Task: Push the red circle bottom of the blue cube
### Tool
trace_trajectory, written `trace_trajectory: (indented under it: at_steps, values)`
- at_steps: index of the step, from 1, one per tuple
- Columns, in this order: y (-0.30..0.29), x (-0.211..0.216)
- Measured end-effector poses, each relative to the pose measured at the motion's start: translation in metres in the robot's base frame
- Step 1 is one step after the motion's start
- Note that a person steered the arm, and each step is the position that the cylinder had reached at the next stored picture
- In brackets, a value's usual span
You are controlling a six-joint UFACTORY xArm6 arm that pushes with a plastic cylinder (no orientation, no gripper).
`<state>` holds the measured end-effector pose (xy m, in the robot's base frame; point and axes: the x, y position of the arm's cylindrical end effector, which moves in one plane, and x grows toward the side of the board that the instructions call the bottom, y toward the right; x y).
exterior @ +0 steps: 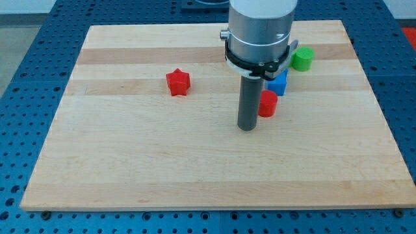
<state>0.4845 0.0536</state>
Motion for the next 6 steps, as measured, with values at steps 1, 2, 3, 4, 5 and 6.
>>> trace_trajectory:
  at_steps: [1,2,3,4,5,6]
  values:
    - [0.023,0.0]
    - [0.042,-0.001]
    - [0.042,-0.01]
    - [0.041,-0.018]
    - [0.041,-0.02]
    - [0.041,-0.02]
